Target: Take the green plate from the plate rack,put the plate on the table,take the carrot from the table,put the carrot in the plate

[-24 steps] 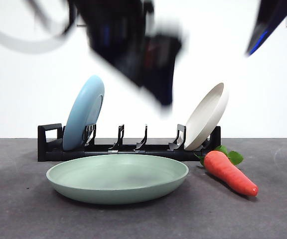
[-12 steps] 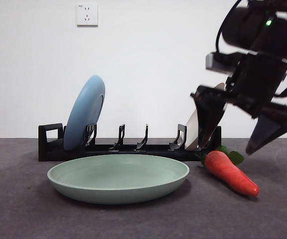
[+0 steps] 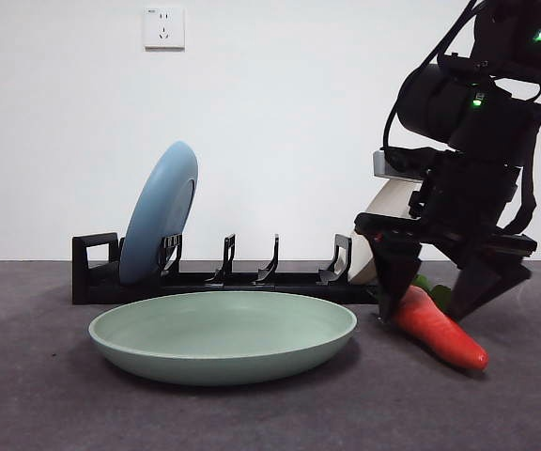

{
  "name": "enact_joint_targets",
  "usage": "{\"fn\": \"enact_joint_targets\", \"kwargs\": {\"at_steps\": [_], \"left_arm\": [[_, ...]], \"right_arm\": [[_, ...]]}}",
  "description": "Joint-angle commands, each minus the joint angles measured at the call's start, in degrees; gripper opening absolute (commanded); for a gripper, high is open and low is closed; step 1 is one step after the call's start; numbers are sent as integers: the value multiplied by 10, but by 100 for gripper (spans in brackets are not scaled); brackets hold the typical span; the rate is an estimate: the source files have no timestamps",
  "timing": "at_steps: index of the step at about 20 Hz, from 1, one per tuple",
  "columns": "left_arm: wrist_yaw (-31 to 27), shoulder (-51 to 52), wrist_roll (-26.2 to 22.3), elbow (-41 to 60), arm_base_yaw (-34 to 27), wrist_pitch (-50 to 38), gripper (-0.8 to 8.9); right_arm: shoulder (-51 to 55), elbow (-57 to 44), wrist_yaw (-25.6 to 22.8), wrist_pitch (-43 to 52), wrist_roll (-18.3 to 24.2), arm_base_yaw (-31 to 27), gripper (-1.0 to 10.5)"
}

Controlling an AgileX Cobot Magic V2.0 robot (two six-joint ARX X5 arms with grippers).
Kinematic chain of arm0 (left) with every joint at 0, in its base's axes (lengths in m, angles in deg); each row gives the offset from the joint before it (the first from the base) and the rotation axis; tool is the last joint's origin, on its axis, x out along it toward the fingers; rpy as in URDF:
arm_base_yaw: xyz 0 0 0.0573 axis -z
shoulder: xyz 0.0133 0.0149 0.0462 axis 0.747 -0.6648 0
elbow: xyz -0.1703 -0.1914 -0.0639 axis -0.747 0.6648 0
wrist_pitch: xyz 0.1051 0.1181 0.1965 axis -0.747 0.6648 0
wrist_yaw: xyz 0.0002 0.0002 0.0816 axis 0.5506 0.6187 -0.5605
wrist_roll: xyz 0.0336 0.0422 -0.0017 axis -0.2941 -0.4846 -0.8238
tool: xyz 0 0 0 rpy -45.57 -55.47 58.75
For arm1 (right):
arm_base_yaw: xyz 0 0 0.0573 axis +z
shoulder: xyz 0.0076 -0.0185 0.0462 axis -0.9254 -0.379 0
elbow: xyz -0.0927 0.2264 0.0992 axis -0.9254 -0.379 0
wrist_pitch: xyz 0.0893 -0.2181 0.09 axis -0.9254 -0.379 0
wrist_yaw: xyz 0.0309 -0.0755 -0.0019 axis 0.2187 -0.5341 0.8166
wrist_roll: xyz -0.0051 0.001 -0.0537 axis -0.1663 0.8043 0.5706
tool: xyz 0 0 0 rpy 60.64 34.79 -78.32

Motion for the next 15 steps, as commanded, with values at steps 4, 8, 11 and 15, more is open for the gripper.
{"fn": "enact_joint_targets", "kwargs": {"at_steps": [4,8,11,15], "left_arm": [[-1,1,4,0,0,-2,381],[-1,1,4,0,0,12,381],[-1,1,4,0,0,14,381],[-1,1,4,0,0,14,381]], "right_arm": [[-6,1,2,5,-16,1,-17],[9,1,3,-7,-32,1,-16],[80,1,21,-17,-68,18,-17],[134,1,48,37,-132,102,-17]]}}
